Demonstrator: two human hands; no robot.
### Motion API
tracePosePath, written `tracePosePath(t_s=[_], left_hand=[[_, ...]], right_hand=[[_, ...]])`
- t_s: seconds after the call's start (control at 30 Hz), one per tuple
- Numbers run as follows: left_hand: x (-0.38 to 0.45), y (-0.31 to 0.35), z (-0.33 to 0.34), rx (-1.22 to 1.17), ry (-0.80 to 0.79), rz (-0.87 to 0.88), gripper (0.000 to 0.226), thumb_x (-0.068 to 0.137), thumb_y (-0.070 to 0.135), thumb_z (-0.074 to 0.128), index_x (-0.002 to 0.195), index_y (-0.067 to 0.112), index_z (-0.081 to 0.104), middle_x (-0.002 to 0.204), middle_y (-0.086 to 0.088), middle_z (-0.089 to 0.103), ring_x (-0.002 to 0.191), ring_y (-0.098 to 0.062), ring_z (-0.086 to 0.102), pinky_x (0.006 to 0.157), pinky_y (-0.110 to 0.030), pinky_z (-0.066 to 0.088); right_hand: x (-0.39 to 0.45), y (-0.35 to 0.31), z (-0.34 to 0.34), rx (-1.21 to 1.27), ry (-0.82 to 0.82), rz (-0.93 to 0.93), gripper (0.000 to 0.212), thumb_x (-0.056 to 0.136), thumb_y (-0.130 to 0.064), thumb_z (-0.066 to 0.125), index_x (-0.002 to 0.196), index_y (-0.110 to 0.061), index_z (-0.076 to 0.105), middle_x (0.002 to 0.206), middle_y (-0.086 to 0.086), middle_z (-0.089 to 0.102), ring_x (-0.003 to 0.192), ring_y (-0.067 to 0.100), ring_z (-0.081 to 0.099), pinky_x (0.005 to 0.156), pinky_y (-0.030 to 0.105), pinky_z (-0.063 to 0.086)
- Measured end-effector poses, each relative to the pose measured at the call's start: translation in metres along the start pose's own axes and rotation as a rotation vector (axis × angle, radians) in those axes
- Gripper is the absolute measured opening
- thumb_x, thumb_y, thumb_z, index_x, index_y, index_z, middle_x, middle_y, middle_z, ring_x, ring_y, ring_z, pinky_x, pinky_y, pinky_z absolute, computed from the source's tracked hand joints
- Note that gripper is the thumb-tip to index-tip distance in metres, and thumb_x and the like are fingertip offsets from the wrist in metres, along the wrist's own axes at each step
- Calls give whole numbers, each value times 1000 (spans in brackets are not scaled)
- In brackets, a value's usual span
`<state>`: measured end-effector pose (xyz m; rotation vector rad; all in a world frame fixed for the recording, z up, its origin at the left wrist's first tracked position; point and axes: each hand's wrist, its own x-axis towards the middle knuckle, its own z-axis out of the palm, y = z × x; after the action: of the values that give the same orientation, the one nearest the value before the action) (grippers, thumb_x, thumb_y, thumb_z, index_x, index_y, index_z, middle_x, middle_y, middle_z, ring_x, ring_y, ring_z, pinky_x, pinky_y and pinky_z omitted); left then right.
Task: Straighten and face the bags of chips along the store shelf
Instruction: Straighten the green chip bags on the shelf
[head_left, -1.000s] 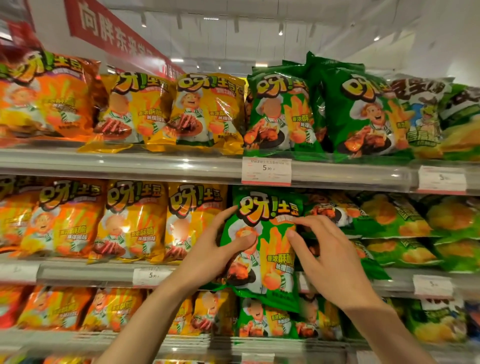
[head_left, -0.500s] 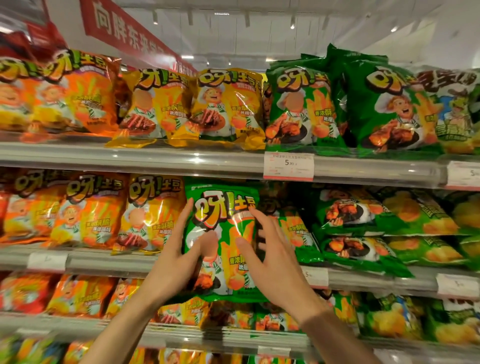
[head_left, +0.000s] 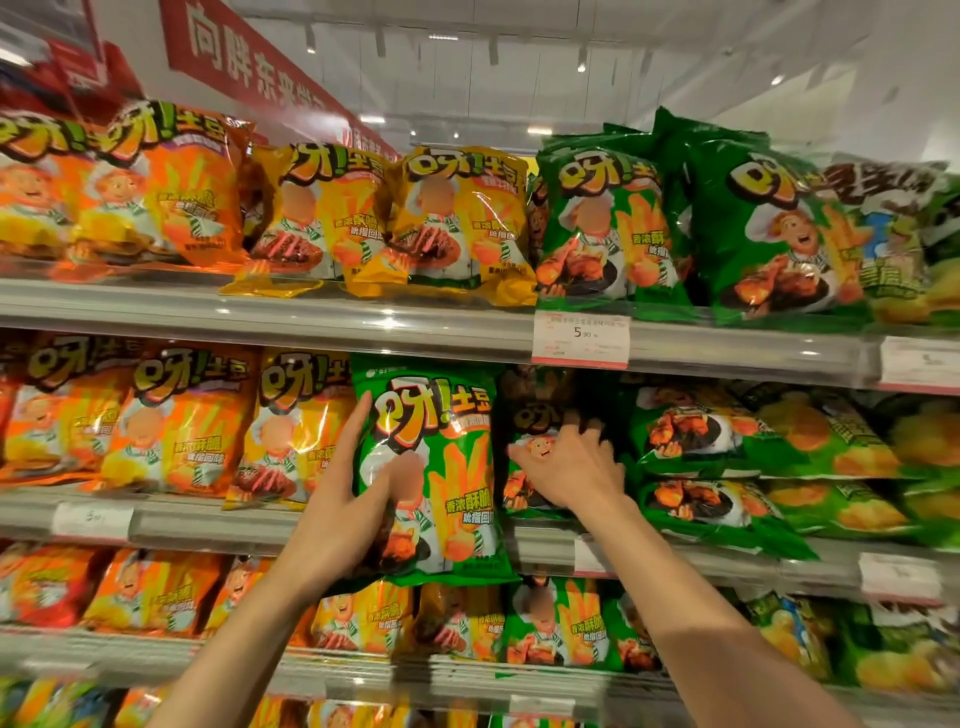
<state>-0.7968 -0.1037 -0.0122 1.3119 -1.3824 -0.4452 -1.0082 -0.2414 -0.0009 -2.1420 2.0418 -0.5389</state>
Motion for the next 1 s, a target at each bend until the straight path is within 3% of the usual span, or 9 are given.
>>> tracePosePath(t_s=[0.17, 0.5, 0.67, 0.87, 1.0], left_hand=[[1, 2, -2, -25, -1, -16, 71, 94, 43, 54, 152, 54, 13, 149, 38, 11, 138, 12, 11, 112, -27, 18], [0, 10, -4, -74, 11, -48, 86, 77, 60, 55, 153, 53, 16, 146, 39, 14, 135, 13, 13, 109, -25, 19], [2, 7, -5, -61, 28, -55, 79, 85, 55, 58, 152, 55, 16, 146, 38, 15, 135, 12, 14, 109, -27, 21], [6, 0, -7, -6, 12, -32, 69, 98, 41, 57, 150, 59, 15, 146, 41, 13, 135, 13, 13, 112, -30, 20], [8, -2, -4, 11, -12, -20, 69, 100, 38, 56, 150, 59, 14, 143, 44, 12, 135, 14, 12, 112, -29, 19]], right_hand=[[-4, 7, 2, 151, 191, -65, 69, 89, -56, 55, 141, -13, 40, 139, 16, 43, 120, 37, 52, 92, 47, 51], [-12, 5, 18, 362, 491, -45, 57, 92, -49, 57, 131, -9, 45, 129, 13, 42, 107, 39, 57, 86, 48, 50], [1, 3, 27, 479, 469, -138, 63, 93, -47, 58, 143, -15, 36, 148, 13, 31, 120, 39, 51, 96, 49, 48], [17, -3, 28, 126, 475, -218, 59, 94, -45, 56, 139, -9, 45, 152, 23, 29, 117, 44, 52, 97, 51, 45], [17, 8, 22, 46, 276, -155, 53, 99, -51, 44, 130, -11, 60, 151, 24, 33, 123, 43, 46, 100, 47, 38]])
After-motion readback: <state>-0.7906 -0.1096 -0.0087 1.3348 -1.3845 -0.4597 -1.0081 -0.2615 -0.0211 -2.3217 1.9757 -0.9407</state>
